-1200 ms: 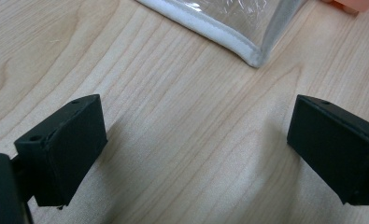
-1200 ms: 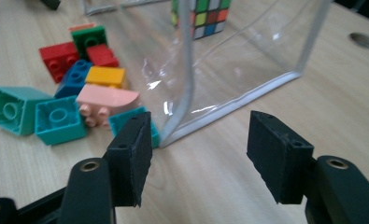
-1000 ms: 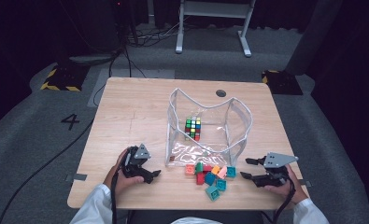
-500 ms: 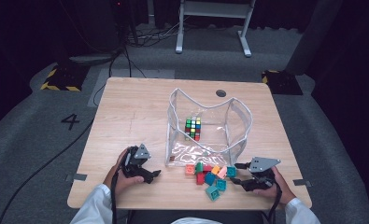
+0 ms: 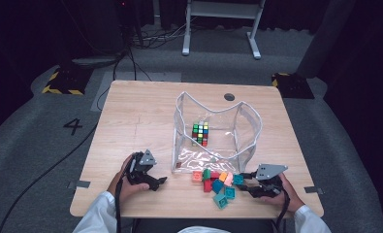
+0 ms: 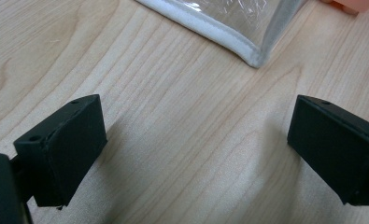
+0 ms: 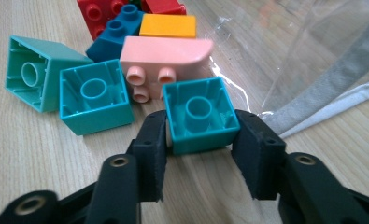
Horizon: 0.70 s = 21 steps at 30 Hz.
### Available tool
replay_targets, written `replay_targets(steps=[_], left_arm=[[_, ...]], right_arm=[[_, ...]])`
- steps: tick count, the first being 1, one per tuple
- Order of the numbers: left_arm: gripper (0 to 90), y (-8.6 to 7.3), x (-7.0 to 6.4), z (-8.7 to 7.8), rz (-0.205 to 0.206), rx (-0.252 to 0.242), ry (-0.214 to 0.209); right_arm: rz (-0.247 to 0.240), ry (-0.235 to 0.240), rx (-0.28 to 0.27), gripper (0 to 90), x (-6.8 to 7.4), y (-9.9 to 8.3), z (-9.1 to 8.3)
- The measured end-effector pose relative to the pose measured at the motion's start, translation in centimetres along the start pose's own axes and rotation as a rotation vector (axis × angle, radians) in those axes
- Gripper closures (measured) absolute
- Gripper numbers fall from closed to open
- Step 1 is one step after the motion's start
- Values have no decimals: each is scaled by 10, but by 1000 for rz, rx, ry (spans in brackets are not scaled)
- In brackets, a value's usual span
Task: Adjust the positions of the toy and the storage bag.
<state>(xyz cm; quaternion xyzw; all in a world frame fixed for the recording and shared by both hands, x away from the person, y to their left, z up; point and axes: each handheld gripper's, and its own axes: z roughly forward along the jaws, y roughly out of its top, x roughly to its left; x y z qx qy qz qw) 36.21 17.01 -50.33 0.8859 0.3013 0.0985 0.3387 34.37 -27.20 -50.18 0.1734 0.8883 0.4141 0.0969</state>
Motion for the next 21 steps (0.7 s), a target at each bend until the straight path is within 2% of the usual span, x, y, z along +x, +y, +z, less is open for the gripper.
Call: replay_targets(steps=[2,9,11,21], left_arm=[[46,0,0,0,0,-1,1],[46,0,0,0,0,-1,0],[46,0,0,0,0,0,0],[46,0,0,0,-1,-2,1]], right_arm=[[-4,-3,18,584,-1,0,-2],[-9,6,11,588,-2,-2,-4],[-26,-5,29,589,-3,-2,-6],[0,-21,4,590,-11,-12,-25]])
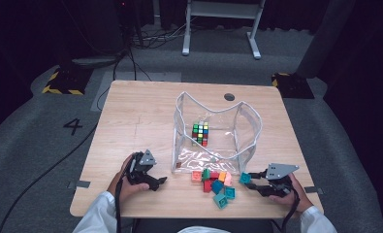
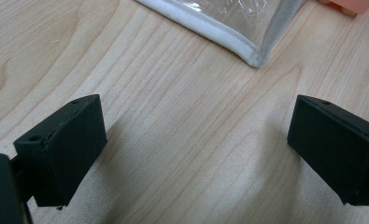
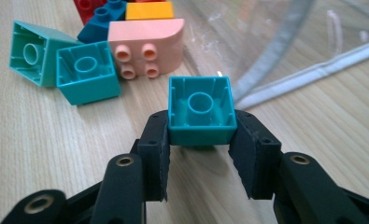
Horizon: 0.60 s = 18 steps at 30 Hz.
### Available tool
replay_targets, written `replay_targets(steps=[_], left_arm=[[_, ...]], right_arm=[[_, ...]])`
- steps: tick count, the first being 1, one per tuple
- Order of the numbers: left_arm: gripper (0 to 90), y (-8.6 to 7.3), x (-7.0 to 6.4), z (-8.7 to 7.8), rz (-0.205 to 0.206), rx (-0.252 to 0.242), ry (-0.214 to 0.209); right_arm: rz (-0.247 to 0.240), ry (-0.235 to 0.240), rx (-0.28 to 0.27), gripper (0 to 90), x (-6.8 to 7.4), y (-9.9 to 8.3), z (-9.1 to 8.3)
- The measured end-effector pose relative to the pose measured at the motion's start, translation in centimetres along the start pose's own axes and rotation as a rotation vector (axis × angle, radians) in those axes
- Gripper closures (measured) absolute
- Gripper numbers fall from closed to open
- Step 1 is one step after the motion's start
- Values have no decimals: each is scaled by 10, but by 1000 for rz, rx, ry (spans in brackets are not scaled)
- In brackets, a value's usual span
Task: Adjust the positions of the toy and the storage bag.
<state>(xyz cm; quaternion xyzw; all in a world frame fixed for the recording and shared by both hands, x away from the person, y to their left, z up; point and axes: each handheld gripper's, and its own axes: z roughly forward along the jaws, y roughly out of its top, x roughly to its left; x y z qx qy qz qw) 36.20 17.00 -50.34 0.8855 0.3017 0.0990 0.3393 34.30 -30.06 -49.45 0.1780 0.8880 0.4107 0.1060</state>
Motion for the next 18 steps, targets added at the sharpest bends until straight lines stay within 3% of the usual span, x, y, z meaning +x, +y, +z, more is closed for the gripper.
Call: replay_targets(steps=[8,18], left_arm=[[46,0,0,0,-1,0,0],[46,0,0,0,0,0,0]], right_arm=[[0,-28,-18,590,-7,-4,-16],[39,-59,-51,590,-16,-7,-32]])
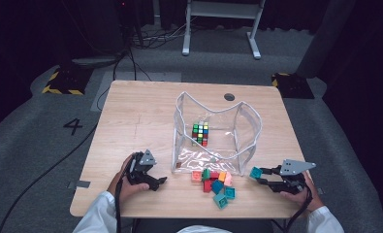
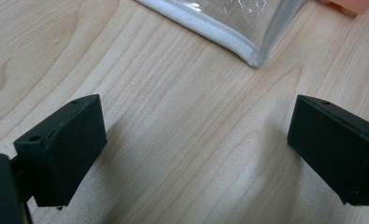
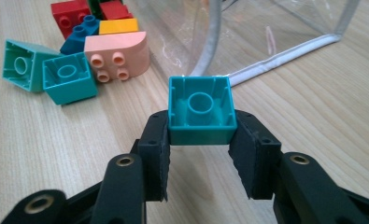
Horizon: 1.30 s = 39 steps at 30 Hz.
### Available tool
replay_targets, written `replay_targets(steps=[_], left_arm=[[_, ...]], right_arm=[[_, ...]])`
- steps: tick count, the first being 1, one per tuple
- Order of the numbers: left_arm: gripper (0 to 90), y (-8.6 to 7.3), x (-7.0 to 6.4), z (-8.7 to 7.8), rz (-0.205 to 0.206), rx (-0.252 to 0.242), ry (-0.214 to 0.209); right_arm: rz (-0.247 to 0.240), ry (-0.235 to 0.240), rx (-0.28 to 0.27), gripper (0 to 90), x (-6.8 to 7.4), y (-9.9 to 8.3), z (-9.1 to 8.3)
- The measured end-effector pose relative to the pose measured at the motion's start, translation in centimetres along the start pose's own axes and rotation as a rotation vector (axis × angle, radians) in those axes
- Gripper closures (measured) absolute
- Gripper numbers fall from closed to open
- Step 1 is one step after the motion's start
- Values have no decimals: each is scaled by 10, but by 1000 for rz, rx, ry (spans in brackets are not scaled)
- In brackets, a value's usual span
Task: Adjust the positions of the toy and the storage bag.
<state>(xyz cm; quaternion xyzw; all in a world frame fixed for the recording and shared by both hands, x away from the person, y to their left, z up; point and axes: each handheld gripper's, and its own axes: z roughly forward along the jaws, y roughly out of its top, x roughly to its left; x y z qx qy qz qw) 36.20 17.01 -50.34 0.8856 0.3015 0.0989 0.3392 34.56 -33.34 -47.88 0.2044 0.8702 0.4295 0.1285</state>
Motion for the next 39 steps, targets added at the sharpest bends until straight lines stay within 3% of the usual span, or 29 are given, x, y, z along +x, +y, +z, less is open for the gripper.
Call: replay_targets(steps=[20,33,39], left_arm=[[41,0,1,0,5,2,1],[39,1,0,0,-1,1,5],[38,1,0,0,-1,1,5]], right_arm=[[73,-128,-75,590,-18,3,-23],[112,-227,-122,590,-30,20,-39],[120,-237,-159,591,-39,34,-52]])
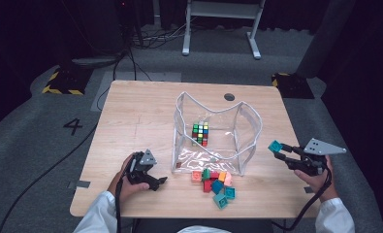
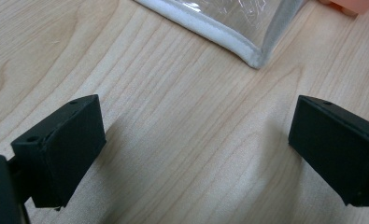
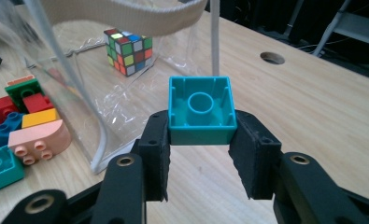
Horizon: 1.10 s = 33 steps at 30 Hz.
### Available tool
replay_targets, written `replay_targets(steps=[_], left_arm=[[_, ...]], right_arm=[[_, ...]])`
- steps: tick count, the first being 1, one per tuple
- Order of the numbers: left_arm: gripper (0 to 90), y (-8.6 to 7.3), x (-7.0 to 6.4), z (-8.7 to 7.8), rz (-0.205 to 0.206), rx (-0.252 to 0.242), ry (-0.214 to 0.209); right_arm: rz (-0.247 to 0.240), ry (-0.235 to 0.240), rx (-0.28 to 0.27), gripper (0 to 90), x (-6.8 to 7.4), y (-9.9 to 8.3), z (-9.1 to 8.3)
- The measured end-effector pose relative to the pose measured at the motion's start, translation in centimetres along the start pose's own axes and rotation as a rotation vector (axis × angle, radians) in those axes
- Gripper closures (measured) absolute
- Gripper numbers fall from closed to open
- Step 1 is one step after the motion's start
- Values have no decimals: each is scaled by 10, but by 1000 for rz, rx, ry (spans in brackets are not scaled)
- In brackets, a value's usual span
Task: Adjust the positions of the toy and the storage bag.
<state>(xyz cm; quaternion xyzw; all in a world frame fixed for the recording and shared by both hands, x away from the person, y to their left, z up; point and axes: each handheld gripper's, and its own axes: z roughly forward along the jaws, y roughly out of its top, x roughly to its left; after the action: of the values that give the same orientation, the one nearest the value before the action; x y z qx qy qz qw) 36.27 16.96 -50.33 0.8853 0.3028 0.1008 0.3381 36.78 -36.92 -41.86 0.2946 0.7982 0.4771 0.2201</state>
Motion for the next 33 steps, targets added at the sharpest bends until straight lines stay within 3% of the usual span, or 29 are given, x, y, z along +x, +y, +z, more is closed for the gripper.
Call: replay_targets(steps=[18,29,33], left_arm=[[39,0,0,0,5,1,4],[39,0,0,0,6,1,5],[38,0,0,0,5,1,5]], right_arm=[[-53,-27,-76,591,-17,75,-13],[-56,4,-71,591,-22,107,-7],[-82,8,-54,590,-19,116,-2]])
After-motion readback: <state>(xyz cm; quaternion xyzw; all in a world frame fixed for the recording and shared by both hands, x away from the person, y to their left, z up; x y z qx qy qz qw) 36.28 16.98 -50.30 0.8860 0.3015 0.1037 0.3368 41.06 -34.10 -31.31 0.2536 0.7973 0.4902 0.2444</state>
